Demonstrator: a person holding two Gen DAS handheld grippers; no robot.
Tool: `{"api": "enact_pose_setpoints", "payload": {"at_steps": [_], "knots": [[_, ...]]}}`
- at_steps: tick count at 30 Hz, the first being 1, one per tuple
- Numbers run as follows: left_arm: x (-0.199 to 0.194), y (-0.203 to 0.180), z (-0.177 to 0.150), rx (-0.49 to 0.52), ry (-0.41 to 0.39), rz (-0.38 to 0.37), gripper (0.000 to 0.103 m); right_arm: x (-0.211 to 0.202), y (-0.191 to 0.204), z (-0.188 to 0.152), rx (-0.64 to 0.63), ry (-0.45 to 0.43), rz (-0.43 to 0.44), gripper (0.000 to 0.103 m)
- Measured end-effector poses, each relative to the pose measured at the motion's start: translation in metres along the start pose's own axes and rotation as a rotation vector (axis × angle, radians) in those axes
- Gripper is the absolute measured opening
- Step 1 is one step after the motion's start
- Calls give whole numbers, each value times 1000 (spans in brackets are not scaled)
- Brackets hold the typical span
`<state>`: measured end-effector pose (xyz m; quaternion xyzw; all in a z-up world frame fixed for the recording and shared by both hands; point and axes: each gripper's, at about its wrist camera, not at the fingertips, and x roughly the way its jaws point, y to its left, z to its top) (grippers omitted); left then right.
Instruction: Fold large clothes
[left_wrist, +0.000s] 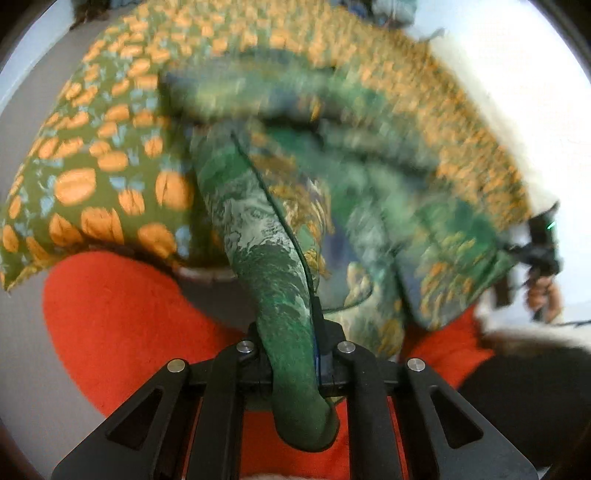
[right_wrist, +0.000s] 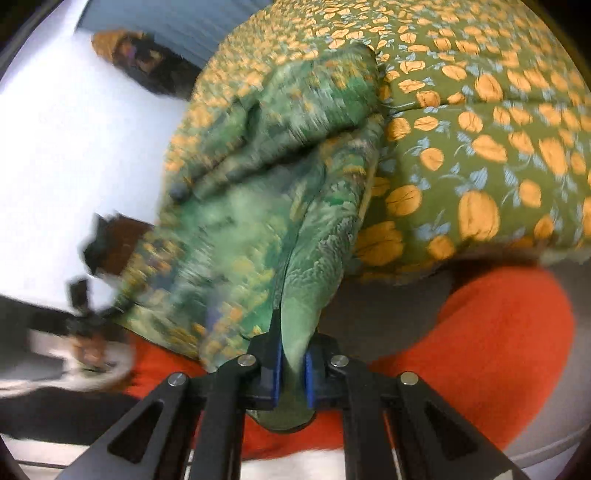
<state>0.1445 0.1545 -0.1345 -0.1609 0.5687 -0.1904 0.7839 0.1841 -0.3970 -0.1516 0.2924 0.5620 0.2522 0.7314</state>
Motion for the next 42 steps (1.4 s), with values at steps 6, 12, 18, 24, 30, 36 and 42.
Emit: {"api": "enact_pose_setpoints", "payload": {"at_steps": [6,12,18,24,30,36,42], "knots": [[-32,-3,88,29,-236,-68,10,-22,18,83,-22,-218,141,9],[25,25,188,-56,-314,-40,11,19,10,190,-32,-347,123,9],[107,58,244,-154,-257,46,28,100,-34,253,43,-353,-21,9],[104,53,238,-144,-220,10,87,127,-69,259,176,-346,99,51],[44,61,233,-104,-343,-76,102,85,-52,269,106,-431,185,103],[111,76,240,-47,-170,114,101,122,-8,269,-268,-269,-313,103],[161,71,254,-70,-138,239,31,163,0,273,-275,-234,-443,40]]}}
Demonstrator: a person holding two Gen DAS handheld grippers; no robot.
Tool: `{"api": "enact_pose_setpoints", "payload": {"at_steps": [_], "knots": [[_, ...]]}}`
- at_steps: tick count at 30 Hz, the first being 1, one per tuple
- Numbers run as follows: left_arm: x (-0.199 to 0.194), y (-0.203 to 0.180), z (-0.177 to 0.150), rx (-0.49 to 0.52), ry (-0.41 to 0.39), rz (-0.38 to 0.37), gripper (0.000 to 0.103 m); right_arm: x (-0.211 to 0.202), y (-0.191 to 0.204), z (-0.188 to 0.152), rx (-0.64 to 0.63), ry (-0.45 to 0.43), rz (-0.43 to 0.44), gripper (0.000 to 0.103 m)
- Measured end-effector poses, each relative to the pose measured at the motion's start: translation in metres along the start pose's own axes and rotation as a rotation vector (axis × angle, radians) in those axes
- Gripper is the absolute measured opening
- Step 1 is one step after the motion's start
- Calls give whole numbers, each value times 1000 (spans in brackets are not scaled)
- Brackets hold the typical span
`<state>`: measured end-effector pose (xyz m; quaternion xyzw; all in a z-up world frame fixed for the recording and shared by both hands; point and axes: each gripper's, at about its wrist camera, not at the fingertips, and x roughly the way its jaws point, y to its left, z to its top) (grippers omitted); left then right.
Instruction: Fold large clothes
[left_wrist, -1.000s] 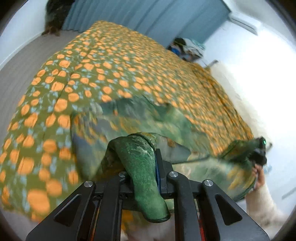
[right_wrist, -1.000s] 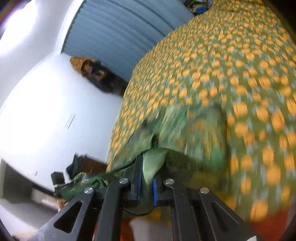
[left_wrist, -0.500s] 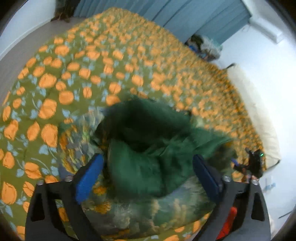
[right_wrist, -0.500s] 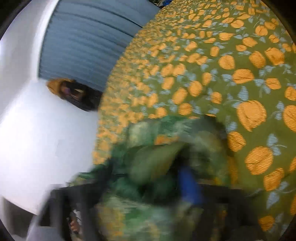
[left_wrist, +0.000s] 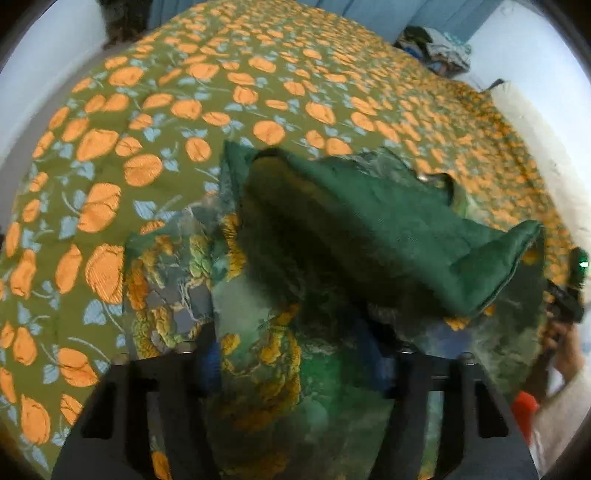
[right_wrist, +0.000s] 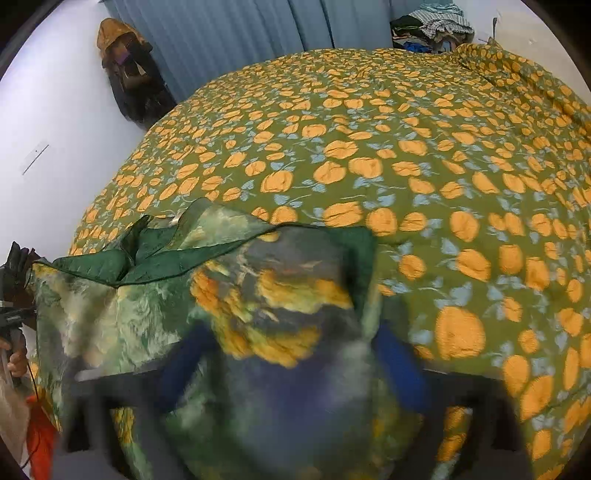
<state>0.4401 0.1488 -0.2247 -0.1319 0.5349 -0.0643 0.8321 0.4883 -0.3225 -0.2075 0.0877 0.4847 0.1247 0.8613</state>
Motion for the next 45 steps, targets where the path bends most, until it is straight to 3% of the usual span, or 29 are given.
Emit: {"api": "enact_pose_setpoints", "payload": {"at_steps": [1,4,7,11,14,17,19,26,35,41,44,45], "knots": [[-2,-3,0,9,-10,44,17,2,3,0,-1,4,-44,16],[-24,1,-1,-10,-69,44,11,-19,12,4,-29,-71,-99,13],[-66,1,3,-10,-201,42,8,-57,23,14,-71,-217,-121,12],[-76,-6,14,34,-342,148,9,-73,26,37,-72,-338,-132,12],[-30,-6,15,72,-330,289,9,-32,18,43,-57,-280,-197,12],[23,8,7,50,-248,318,12,35,-1,27,-7,-116,-238,12],[37,12,0,49,-263,325,15,59,-14,12,35,-75,-211,13],[43,36,-12,-15,-335,219,19,72,-30,-5,88,-136,-146,16],[48,33,-11,-38,-358,178,20,79,-27,-10,91,-168,-145,16],[46,31,-11,-30,-356,193,20,79,-29,-10,98,-173,-137,16],[37,23,-13,-2,-347,233,28,75,-29,-10,96,-177,-141,17],[32,22,-11,0,-335,247,39,74,-28,-9,97,-177,-142,17]]}}
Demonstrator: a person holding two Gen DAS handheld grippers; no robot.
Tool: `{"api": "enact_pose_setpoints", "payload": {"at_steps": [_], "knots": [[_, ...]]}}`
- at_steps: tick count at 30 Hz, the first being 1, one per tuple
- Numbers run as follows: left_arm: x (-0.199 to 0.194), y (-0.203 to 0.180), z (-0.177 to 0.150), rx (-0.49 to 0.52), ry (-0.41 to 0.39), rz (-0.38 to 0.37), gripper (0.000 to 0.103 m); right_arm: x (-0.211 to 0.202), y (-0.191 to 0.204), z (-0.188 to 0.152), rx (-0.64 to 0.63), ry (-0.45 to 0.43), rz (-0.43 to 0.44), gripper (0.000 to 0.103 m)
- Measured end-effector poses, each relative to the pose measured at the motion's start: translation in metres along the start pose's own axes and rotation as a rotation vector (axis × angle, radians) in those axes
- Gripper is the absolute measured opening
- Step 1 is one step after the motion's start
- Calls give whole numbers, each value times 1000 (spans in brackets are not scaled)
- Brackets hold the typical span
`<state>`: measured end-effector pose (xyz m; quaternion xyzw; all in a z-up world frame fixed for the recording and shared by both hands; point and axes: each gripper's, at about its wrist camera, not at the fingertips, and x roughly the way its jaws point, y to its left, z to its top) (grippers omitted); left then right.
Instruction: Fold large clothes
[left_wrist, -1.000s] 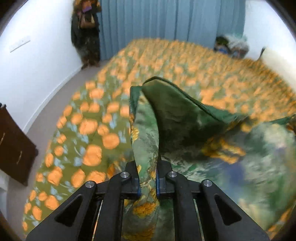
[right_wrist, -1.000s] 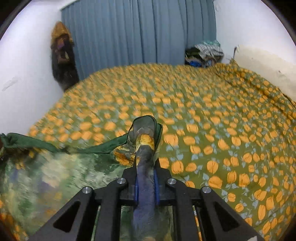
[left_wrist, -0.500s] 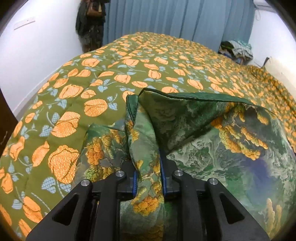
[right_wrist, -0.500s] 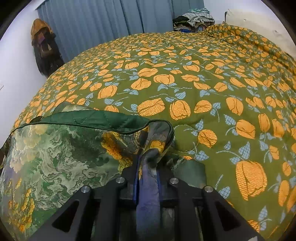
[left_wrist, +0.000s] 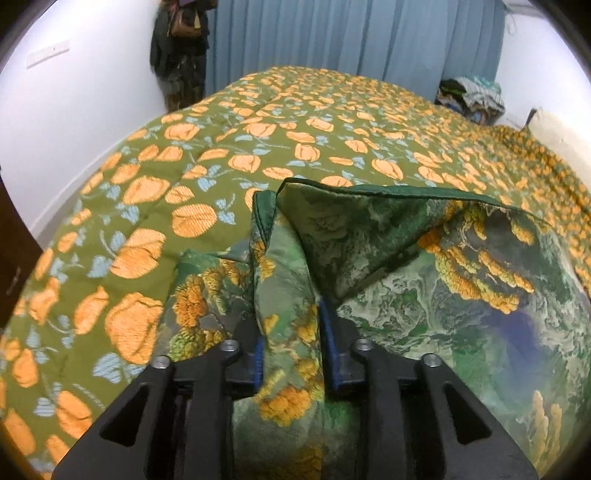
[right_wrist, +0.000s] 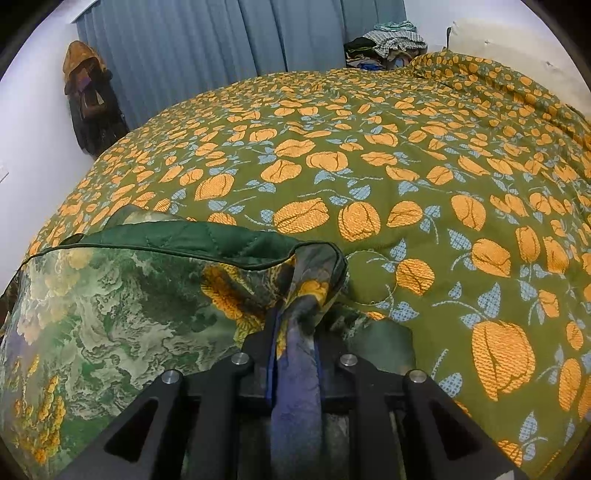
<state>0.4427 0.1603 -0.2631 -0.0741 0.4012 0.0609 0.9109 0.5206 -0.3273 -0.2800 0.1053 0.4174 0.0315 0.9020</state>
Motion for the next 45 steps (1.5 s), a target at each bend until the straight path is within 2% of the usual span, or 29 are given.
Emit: {"api": "enact_pose_setpoints", "payload": {"at_steps": [1,3,5,6,7,8,9,11,12,13,15,18,19,21,24,37,45], "knots": [[-5,-1,4,3,9,7,55,-2,0,1,0,3,-3,18],[-27,1,13,5,9,-4,77,-7,0,6,-4,24,-10,19],[-53,-2,20,25,-34,-35,82,-20,0,16,-8,38,-30,23],[-66,-5,24,51,-54,-55,86,-30,1,22,-14,29,-44,36],[-73,-9,28,72,-68,-66,91,-44,2,27,-21,-2,-61,57],[-81,-15,35,102,-87,-70,94,-61,4,31,-33,-57,-74,63],[-84,-23,42,130,-98,-69,97,-76,9,34,-52,-113,-84,64],[-77,-37,55,164,-100,-68,98,-98,23,40,-106,-181,-65,69],[-67,-46,61,183,-94,-52,98,-103,33,41,-134,-190,-25,74],[-57,-52,65,195,-85,-36,98,-102,40,41,-150,-182,6,75],[-23,-58,70,203,-53,33,98,-85,57,38,-188,-117,70,76],[22,-46,64,165,19,140,98,-36,67,24,-215,1,40,75],[30,-42,62,144,38,149,98,-23,62,19,-195,19,41,75],[43,-28,57,74,60,125,98,-11,47,12,-126,-4,75,75],[47,-23,52,52,60,108,99,-1,37,7,-73,-6,110,75],[52,-24,43,21,60,83,101,0,40,2,-81,-29,96,76],[55,-13,41,-37,66,13,102,0,38,1,-69,-40,113,76]]}}
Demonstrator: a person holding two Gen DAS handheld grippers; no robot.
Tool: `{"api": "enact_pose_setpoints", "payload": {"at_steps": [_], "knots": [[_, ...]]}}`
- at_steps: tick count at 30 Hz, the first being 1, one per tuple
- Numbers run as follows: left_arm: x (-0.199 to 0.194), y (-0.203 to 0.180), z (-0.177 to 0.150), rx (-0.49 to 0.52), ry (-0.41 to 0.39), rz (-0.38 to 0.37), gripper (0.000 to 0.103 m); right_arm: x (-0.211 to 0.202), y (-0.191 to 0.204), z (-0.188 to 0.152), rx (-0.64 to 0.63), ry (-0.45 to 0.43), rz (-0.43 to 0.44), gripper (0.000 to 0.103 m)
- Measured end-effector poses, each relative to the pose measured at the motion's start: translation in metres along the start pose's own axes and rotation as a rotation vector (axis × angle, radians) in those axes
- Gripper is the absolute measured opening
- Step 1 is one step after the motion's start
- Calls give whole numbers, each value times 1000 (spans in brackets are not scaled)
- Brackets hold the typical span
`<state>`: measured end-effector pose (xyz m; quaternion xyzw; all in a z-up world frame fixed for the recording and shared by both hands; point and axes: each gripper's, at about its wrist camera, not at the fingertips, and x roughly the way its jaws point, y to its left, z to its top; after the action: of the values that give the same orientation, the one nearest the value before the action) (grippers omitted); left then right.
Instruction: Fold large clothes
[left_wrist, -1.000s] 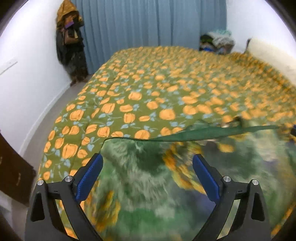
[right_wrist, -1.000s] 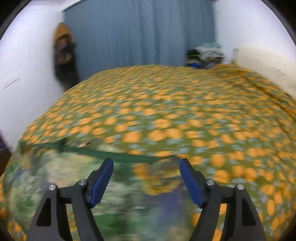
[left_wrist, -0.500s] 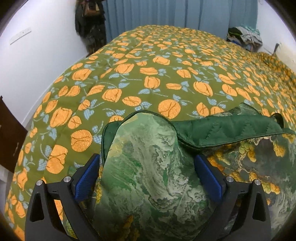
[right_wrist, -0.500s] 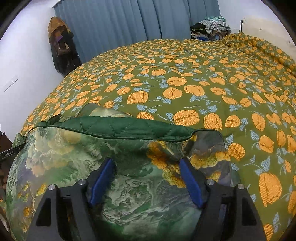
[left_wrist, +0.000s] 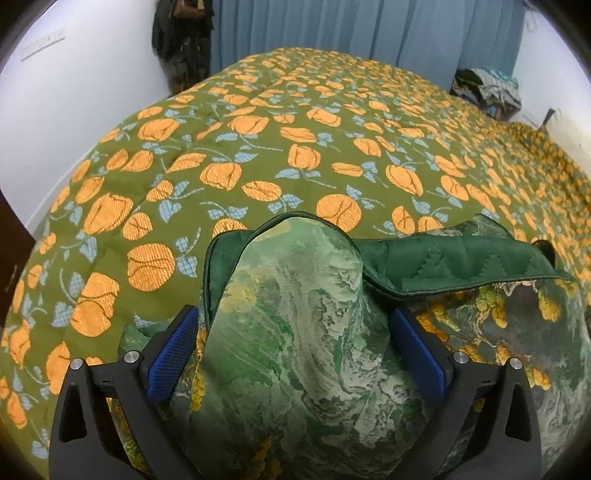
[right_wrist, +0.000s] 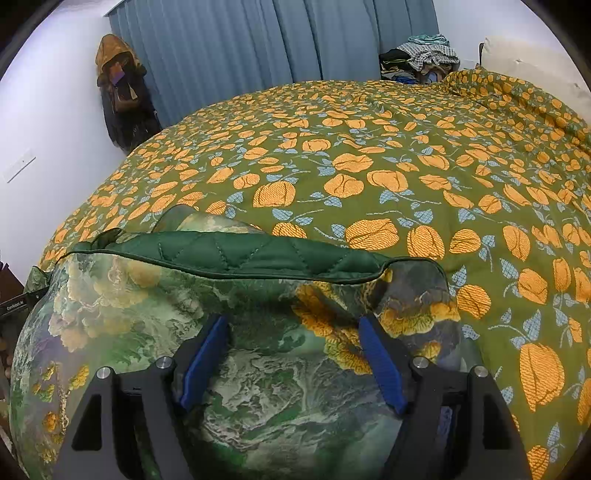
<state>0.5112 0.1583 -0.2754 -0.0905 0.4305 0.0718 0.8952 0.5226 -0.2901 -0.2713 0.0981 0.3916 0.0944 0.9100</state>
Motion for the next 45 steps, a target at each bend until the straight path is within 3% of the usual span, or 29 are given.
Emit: {"api": "enact_pose_setpoints", "payload": {"at_steps": [4,10,19,22,24,25,29,33,36,40,43,45], "knots": [[-1,2,-2,-7,-1,-12,102,3,-6,-2,23,-7,31,76],[3,14,-3,-62,22,-87,102,3,-12,-1,46,-12,67,76],[-2,11,1,-73,67,-73,102,-2,-19,2,81,-11,119,76],[-25,11,10,-65,103,-59,100,-5,-18,12,71,51,106,76],[-61,8,12,-30,47,-71,100,-21,-10,21,38,58,61,76],[-77,5,12,-5,23,-85,100,-43,-3,25,18,13,55,76],[-145,-31,-3,167,-38,-129,101,-111,15,13,-33,-63,144,76],[-168,-88,-25,306,8,-217,101,-156,29,-33,-84,-56,157,76],[-158,-128,-28,324,52,-280,101,-183,29,-73,-71,-69,154,76],[-127,-169,-22,292,69,-304,101,-195,25,-106,-44,-79,141,76],[-94,-190,-19,265,106,-273,101,-192,24,-111,-50,-53,157,76],[-63,-205,-30,321,185,-210,101,-190,24,-112,-65,-62,158,76]]}}
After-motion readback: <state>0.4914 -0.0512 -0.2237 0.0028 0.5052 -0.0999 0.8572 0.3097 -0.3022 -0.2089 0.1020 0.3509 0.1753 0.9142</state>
